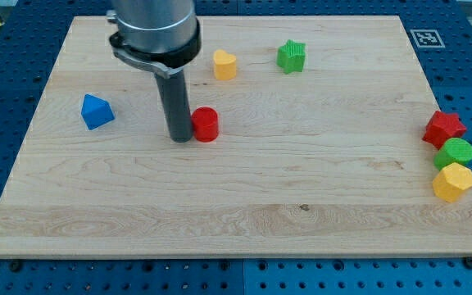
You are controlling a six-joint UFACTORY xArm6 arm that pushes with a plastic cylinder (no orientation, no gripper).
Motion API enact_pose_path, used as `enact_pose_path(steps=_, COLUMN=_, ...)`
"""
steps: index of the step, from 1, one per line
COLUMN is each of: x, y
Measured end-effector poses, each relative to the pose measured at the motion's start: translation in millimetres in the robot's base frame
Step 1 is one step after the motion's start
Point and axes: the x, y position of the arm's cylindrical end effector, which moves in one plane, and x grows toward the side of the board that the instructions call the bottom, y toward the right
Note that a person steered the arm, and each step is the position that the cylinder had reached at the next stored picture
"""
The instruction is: Move the red circle above the red star
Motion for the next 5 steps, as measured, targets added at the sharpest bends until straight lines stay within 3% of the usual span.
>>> enact_pose_path(steps=2, x=-8, y=10)
enact_pose_path(steps=5, x=-14, y=75)
